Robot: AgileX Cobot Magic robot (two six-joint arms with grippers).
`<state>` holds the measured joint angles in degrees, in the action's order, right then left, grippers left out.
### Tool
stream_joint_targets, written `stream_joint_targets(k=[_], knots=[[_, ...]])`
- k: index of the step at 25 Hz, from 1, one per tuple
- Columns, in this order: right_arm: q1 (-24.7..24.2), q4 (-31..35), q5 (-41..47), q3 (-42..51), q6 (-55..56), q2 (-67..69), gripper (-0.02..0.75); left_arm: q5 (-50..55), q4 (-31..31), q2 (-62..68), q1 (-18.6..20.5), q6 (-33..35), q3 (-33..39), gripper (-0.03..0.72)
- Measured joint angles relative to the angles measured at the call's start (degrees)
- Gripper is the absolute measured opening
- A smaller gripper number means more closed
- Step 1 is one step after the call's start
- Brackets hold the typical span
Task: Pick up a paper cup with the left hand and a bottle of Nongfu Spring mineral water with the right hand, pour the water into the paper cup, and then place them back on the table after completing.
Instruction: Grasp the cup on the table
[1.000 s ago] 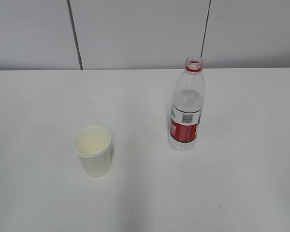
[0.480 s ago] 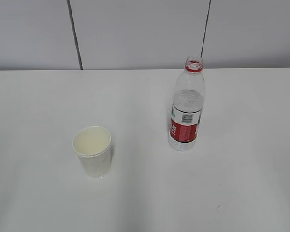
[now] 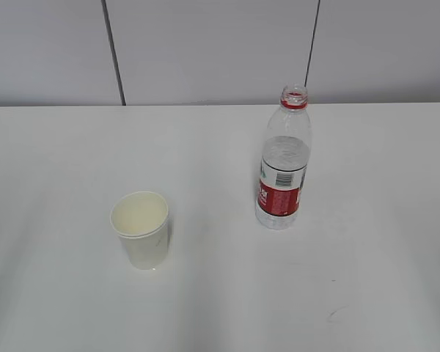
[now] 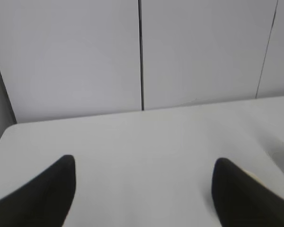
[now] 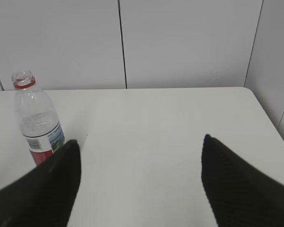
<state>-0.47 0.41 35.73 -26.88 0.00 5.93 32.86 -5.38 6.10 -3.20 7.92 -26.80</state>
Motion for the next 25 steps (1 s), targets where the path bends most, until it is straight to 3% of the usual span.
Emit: stream_joint_targets(k=[9, 15, 25], knots=[[0.00, 0.00, -13.31, 7.25, -3.40, 0.50, 0.587, -14.07, -2.52, 0.00, 0.00, 0.00, 10.00, 0.534], [0.00, 0.00, -18.75, 10.43, -4.17, 3.02, 0.587, -18.71, -2.67, 1.46, 0.00, 0.00, 10.54, 0.534], [0.00, 0.00, -29.13, 13.04, -4.27, 10.20, 0.587, -28.82, -2.91, 14.63, 0.00, 0.00, 10.54, 0.532]])
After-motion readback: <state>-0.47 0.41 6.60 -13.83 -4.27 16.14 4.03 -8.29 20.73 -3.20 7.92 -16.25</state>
